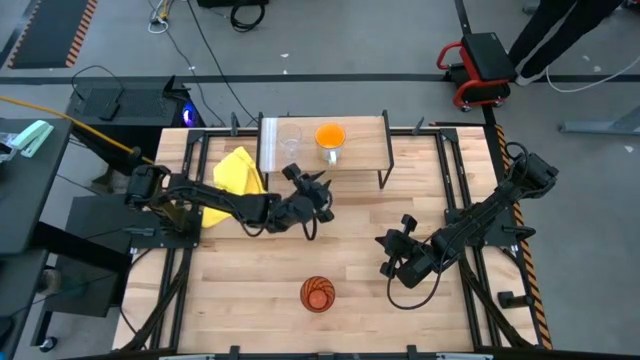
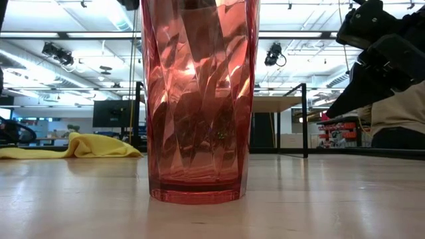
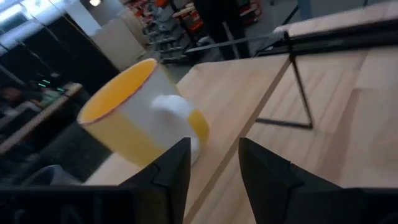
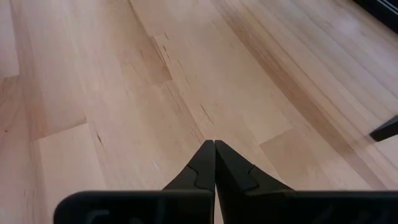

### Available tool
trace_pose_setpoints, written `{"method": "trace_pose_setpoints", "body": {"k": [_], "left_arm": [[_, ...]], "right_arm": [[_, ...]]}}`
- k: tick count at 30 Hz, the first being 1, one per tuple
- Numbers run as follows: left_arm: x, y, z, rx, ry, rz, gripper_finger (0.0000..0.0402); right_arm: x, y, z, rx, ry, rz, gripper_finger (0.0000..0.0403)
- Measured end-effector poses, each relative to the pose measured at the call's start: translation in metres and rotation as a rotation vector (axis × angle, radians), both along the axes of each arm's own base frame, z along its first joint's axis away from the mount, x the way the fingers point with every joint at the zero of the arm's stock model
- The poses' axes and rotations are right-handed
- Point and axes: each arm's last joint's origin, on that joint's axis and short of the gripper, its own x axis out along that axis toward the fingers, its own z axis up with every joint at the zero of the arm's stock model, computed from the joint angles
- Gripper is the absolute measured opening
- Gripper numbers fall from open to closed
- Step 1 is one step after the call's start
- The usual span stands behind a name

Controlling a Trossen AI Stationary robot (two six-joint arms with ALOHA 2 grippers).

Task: Stack small to large cups/mugs on shelf
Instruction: Put the yellow mug on the shelf

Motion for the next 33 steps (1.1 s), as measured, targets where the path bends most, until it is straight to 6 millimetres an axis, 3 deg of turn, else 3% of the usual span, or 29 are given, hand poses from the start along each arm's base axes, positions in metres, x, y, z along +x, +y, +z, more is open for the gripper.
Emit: {"method": "trace_pose_setpoints", "body": {"k": [8, 14, 20, 26, 29, 33], "left_arm": [[-0.017, -0.056, -0.001, 0.047, 0.023, -0.003, 0.0128], [-0.052, -0.09, 0.002, -0.033, 0.053, -0.072, 0.0118], [-0.087, -0.089, 0.005, -0.126, 0.066, -0.01, 0.0107], [-0.109, -0.077, -0.002, -0.18, 0.084, 0.116, 0.0093], [-0.113, -0.075, -0.006, -0.206, 0.068, 0.16, 0.0082], [-0.116, -0.078, -0.007, -0.221, 0.063, 0.162, 0.0063]], "right_arm": [[0.001, -0.001, 0.001, -0.024, -0.016, -0.006, 0.0009], [0.026, -0.008, 0.014, -0.052, -0.069, 0.075, 0.0009], [0.066, -0.027, 0.06, -0.161, -0.059, 0.165, 0.0003], [0.095, -0.075, 0.113, -0.105, -0.109, 0.241, 0.0002], [0.098, -0.1, 0.133, -0.082, -0.153, 0.215, 0.0002], [0.097, -0.12, 0.14, -0.061, -0.169, 0.186, 0.0001]]}}
